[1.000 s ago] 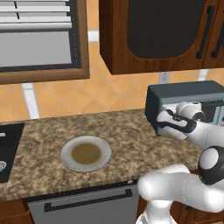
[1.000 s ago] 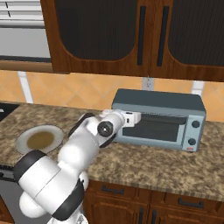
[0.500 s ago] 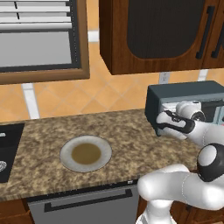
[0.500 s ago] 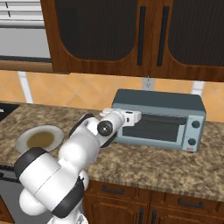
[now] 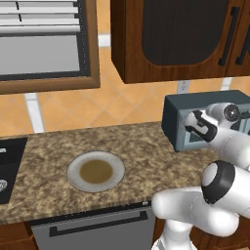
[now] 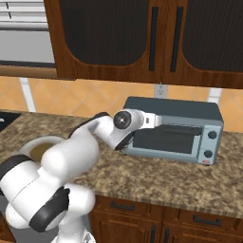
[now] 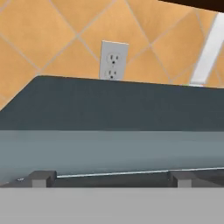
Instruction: Pick up the kebab skewer and baguette bread, and place them inside the toaster oven. Close the toaster oven door and start by setting the timer.
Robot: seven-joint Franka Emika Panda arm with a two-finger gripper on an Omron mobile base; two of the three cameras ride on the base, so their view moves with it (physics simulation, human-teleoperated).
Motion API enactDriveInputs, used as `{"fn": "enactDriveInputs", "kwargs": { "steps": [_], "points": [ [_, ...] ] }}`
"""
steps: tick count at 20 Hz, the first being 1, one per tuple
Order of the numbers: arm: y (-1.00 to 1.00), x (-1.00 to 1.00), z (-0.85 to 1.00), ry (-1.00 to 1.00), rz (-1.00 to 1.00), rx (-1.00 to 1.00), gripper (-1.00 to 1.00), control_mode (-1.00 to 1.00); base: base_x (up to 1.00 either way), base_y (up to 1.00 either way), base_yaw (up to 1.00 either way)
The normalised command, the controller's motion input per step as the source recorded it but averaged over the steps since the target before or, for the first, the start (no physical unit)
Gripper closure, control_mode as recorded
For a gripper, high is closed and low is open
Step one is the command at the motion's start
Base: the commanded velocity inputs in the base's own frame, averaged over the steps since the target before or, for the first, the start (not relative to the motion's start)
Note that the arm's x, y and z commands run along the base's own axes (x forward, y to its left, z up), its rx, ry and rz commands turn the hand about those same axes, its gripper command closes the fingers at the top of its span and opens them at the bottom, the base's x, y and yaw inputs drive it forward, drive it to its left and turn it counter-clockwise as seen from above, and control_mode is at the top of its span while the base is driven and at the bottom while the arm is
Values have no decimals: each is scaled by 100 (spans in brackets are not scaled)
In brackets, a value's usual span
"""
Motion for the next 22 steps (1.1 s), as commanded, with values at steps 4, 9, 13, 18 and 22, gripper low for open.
{"fn": "enactDriveInputs", "kwargs": {
  "steps": [4,9,13,18,22],
  "points": [
    [-69,-77,27,17,1,3,-100,-100,0,0,0],
    [-53,-96,1,14,0,5,-100,-100,0,0,0],
    [-50,-61,12,13,0,12,-100,-100,0,0,0],
    [-45,-27,10,13,1,24,-100,-100,0,0,0],
    [-60,-4,-4,3,4,21,-100,-100,0,0,0]
  ]
}}
